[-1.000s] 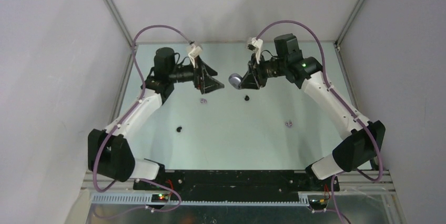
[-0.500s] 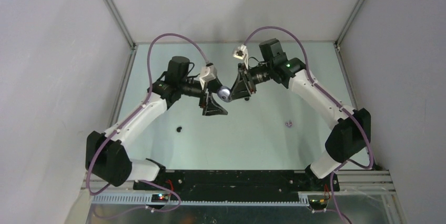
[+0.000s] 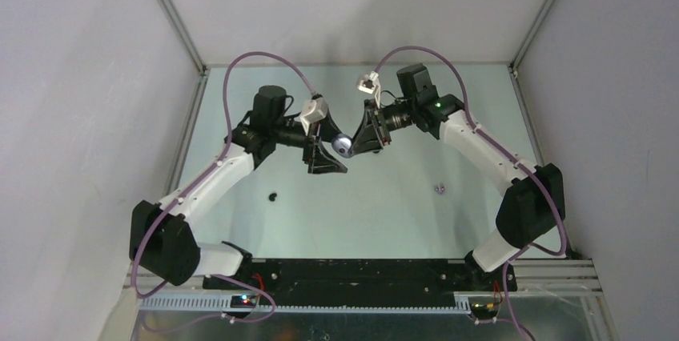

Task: Insert the wireless bluetooth earbuds into the charging case
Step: Pick up the charging case at the center of the board.

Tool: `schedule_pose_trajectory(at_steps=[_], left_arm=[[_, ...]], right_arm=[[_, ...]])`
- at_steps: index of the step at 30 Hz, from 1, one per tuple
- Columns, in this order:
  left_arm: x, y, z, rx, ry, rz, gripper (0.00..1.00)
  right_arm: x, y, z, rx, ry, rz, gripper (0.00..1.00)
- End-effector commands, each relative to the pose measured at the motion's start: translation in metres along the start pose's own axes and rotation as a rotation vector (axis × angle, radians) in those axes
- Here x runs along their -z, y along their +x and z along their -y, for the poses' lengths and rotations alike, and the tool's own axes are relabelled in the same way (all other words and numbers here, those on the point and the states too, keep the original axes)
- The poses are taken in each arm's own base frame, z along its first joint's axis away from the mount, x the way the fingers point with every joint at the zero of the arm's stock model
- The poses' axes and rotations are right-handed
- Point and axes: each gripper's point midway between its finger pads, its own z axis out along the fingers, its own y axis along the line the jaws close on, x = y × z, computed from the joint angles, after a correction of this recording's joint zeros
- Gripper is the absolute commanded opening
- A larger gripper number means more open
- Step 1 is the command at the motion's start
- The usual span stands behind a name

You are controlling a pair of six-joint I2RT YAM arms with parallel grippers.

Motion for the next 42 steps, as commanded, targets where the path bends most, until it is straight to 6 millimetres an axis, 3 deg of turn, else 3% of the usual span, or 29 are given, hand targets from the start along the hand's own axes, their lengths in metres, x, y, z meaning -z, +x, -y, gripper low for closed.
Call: schedule_pose_trajectory(at_steps=[1, 13, 21, 33, 42], left_arm=[[0.002, -0.022, 0.010, -0.031, 0.030, 0.058, 0.84], [-0.006, -0.023, -0.003, 0.104, 0.057, 0.110, 0.85], [-0.008, -0.021, -0.007, 0.128, 0.061, 0.103, 0.79], [-0.009, -0.011, -0.015, 0.141, 0.037, 0.070, 0.87], [-0.008, -0.015, -0.014, 0.127, 0.026, 0.075, 0.82]], right_arm=[[0.013, -0.019, -0.003, 0.060, 0.011, 0.074, 0.03], [0.019, -0.019, -0.001, 0.148, 0.067, 0.087, 0.04], [0.018, -0.018, 0.009, 0.177, 0.132, 0.077, 0.04], [0.028, -0.025, 0.002, 0.195, 0.132, 0.102, 0.04], [0.022, -0.018, 0.008, 0.175, 0.126, 0.085, 0.03]])
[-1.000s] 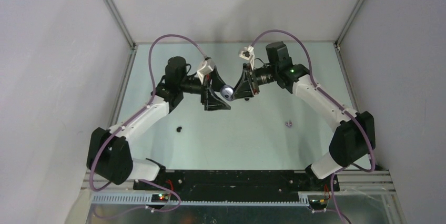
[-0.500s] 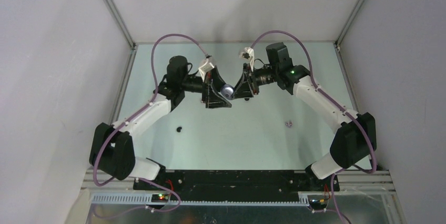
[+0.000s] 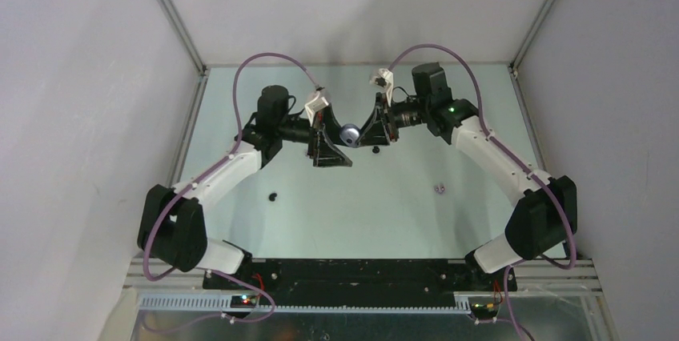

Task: Insert the wireless bluetooth earbuds into the charging case
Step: Pick up the charging case at the center of the board.

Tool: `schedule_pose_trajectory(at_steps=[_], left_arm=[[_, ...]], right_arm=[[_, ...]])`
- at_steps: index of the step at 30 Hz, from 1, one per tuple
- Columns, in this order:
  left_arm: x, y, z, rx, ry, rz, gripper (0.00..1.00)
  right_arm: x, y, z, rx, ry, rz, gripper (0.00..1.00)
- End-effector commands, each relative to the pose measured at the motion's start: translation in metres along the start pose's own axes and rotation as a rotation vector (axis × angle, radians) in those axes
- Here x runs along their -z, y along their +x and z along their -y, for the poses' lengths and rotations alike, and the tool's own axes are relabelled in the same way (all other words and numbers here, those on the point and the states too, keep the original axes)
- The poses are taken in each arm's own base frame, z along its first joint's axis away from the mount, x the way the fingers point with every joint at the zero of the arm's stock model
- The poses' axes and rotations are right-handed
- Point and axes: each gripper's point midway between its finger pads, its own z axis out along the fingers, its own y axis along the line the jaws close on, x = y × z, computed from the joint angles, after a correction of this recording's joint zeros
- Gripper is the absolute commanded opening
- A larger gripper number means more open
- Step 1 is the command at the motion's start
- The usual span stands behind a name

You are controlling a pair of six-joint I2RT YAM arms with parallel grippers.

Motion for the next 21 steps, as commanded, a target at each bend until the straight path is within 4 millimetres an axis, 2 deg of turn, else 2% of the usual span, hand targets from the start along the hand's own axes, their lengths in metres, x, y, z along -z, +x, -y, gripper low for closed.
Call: schedule_pose_trajectory(at_steps=[1, 8, 14, 21], left_arm=[[0.000, -0.018, 0.007, -0.073, 0.014, 0.014, 0.82], [0.001, -0.018, 0.003, -0.077, -0.006, 0.018, 0.81], [0.000, -0.019, 0.004, -0.075, -0.001, 0.018, 0.70], [0.000, -0.021, 0.005, -0.078, 0.002, 0.022, 0.66]], right_arm=[[-0.001, -0.006, -0.005, 0.044, -0.014, 0.015, 0.03], [-0.007, -0.002, -0.013, 0.021, -0.074, 0.007, 0.03], [-0.008, 0.001, -0.004, 0.017, -0.040, 0.000, 0.02], [-0.012, 0.005, 0.000, 0.013, -0.030, -0.011, 0.02]])
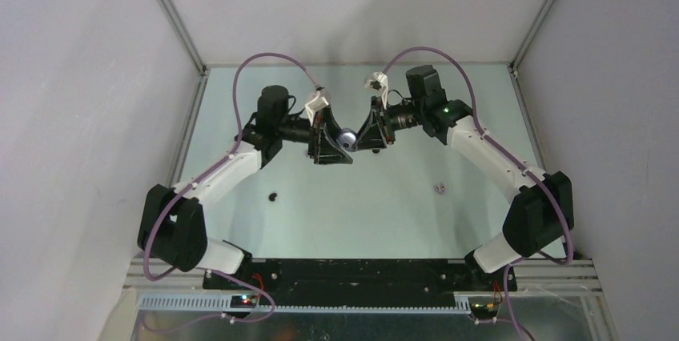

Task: Insert the wireless bluetooth earbuds into the charging case
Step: Pick up the charging case at the center of the board.

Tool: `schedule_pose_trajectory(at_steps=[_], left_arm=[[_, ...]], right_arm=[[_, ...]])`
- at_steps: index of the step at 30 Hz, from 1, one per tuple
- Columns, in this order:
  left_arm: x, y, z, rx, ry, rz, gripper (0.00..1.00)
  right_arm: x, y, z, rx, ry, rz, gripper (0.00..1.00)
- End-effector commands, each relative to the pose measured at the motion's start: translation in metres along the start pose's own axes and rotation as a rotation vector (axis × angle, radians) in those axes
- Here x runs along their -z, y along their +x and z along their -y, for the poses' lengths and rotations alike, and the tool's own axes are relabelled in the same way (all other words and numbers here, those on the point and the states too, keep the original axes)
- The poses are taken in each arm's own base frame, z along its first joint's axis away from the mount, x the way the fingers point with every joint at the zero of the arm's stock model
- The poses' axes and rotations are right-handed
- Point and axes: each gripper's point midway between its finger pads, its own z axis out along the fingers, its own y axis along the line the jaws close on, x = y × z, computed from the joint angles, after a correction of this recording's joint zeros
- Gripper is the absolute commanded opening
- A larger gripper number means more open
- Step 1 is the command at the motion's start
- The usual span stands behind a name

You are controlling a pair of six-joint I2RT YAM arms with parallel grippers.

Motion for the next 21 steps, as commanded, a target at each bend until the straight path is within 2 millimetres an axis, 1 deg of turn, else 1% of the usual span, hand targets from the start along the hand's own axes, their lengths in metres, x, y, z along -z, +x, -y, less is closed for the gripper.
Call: schedule_pose_trajectory(at_steps=[1, 3, 4, 9, 14, 18, 19, 20, 21], left_arm=[[0.0006, -0.0208, 0.0069, -0.079, 0.010, 0.022, 0.66], [0.0004, -0.0205, 0.0079, -0.078, 0.017, 0.021, 0.62], [0.0005, -0.0205, 0.0082, -0.079, 0.019, 0.020, 0.59], [0.0005, -0.0216, 0.0095, -0.079, 0.021, 0.021, 0.55], [0.0008, -0.0224, 0.0099, -0.083, 0.018, 0.023, 0.45], [0.0002, -0.0217, 0.0063, -0.075, 0.010, 0.022, 0.34], [0.0001, -0.0224, 0.0050, -0.073, 0.005, 0.023, 0.28], [-0.0003, -0.0223, 0.0030, -0.069, 0.000, 0.023, 0.26], [-0.0004, -0.0223, 0.0022, -0.067, -0.003, 0.023, 0.21]], right_arm=[[-0.0031, -0.0041, 0.0027, 0.035, 0.008, 0.007, 0.02], [-0.0034, -0.0043, 0.0029, 0.036, 0.010, 0.007, 0.01], [-0.0033, -0.0044, 0.0035, 0.035, 0.013, 0.007, 0.01], [-0.0047, -0.0048, 0.0028, 0.041, 0.017, 0.007, 0.01], [-0.0057, -0.0048, 0.0015, 0.048, 0.012, 0.005, 0.01], [-0.0058, -0.0041, 0.0007, 0.049, 0.009, 0.002, 0.01], [-0.0060, -0.0040, 0.0003, 0.049, 0.006, 0.002, 0.01], [-0.0063, -0.0041, -0.0006, 0.051, 0.003, 0.002, 0.02], [-0.0064, -0.0036, -0.0007, 0.051, 0.002, 0.001, 0.02]])
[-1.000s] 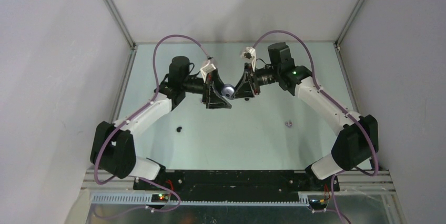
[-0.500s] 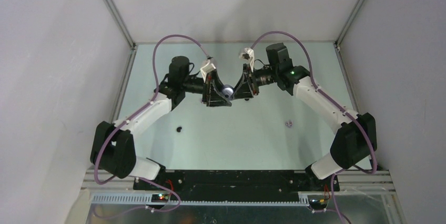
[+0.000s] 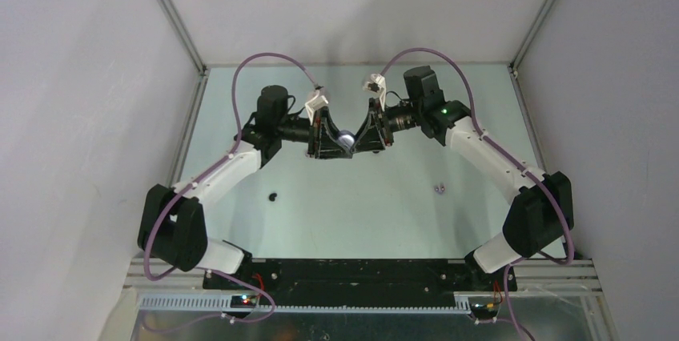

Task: Insert the wireless bluetooth earbuds into the charging case
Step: Pick up the charging case at the center of the board, then open the charging case.

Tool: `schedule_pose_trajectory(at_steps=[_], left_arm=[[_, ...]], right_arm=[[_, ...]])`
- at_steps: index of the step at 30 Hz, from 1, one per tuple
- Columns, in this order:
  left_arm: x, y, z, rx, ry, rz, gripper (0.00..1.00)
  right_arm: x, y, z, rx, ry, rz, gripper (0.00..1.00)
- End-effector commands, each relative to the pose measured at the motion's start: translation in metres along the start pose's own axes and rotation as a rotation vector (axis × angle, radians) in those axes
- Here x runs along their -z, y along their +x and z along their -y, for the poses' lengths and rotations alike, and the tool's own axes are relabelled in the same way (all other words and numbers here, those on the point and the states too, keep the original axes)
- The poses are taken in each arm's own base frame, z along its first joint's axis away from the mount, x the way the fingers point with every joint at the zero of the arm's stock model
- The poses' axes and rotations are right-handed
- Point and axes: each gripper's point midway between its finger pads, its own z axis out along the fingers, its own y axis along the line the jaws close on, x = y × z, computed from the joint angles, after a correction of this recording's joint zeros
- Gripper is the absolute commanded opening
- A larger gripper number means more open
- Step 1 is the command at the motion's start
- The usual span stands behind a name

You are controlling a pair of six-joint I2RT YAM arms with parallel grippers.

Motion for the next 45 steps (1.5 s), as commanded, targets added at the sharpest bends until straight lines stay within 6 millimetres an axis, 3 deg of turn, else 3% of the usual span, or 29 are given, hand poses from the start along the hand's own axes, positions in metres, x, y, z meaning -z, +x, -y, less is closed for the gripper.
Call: schedule_pose_trajectory(at_steps=[1, 5, 7, 21, 31, 32, 34, 45], left_arm=[[-0.003, -0.023, 0.008, -0.084, 0.031, 0.022, 0.19], [-0.003, -0.022, 0.005, -0.075, 0.024, 0.020, 0.03], [-0.003, -0.021, 0.004, -0.085, 0.024, 0.017, 0.00], [0.000, -0.004, 0.003, -0.125, 0.019, -0.039, 0.00], [-0.001, -0.003, 0.005, -0.128, 0.026, -0.045, 0.00], [-0.001, -0.003, 0.005, -0.129, 0.026, -0.045, 0.00], [-0.001, -0.002, 0.006, -0.133, 0.029, -0.047, 0.00], [0.001, -0.003, 0.016, -0.152, 0.064, -0.051, 0.00]], right_arm=[[-0.002, -0.004, 0.005, 0.038, 0.024, 0.004, 0.02], [-0.002, -0.003, 0.003, 0.043, 0.014, -0.002, 0.10], [-0.002, -0.006, 0.001, 0.047, 0.010, -0.004, 0.17], [0.010, -0.024, -0.015, -0.010, -0.038, 0.035, 0.53], [0.002, -0.020, -0.003, -0.022, 0.025, 0.018, 0.60], [0.000, -0.019, -0.004, -0.023, 0.025, 0.013, 0.69], [-0.003, -0.018, -0.002, -0.019, 0.041, 0.009, 0.73], [-0.001, -0.017, 0.020, -0.008, 0.154, 0.005, 0.70]])
